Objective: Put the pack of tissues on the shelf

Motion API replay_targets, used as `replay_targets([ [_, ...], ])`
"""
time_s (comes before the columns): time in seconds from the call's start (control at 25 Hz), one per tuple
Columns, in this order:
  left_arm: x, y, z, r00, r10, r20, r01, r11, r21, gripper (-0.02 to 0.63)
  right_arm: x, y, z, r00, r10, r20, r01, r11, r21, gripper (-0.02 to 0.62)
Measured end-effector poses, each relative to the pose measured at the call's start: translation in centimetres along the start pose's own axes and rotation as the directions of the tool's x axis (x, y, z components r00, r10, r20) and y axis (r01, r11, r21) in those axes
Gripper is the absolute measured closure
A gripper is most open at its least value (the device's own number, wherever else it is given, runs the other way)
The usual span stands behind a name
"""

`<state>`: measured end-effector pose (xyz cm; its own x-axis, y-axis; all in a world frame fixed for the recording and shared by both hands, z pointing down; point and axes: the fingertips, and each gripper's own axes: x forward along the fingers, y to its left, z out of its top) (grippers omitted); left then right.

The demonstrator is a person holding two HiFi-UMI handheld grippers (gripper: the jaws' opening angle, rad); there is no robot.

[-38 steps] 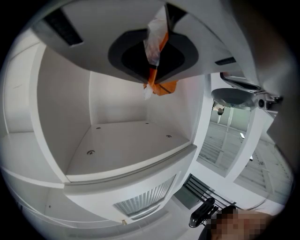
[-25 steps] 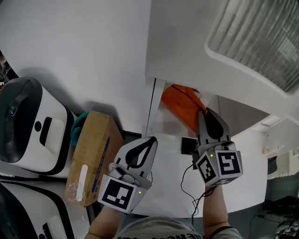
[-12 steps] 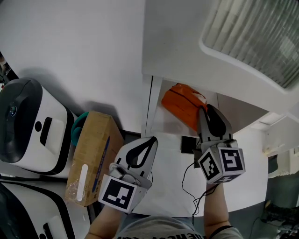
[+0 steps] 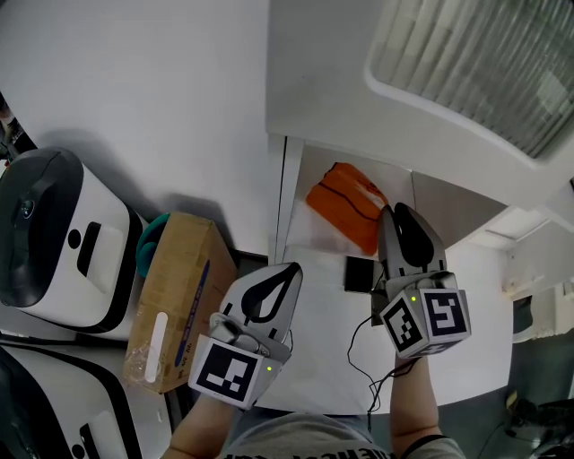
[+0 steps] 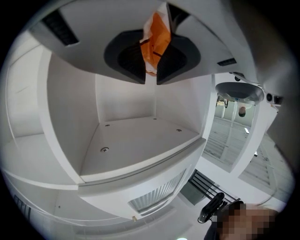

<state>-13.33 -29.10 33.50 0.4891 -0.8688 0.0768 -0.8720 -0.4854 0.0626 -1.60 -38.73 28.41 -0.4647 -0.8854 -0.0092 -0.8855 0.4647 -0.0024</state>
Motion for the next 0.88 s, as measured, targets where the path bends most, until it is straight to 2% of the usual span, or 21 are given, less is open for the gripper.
replay_targets([
  [0.32,-0.4,-2.0,0.5,1.000,-0.005,0.015,0.005,1.000,0.013,0.566,-2.6,1.5,0.2,0.997,0.082,0.001,-0.082,0.996,0.017,0.551],
  [0.64,-1.0,-4.0,1.1,1.000,0.003,0.026,-0.004,1.000,0.031,0.566,-5.2,2.0,1.1,0.991,0.129,0.020,-0.130,0.991,0.037,0.600],
  [0.88,-1.2,-5.8,1.6,0.999,0.004,0.036,-0.006,0.999,0.045,0.566,-7.3,2.7,1.3,0.983,0.182,0.024,-0.183,0.982,0.042,0.601],
])
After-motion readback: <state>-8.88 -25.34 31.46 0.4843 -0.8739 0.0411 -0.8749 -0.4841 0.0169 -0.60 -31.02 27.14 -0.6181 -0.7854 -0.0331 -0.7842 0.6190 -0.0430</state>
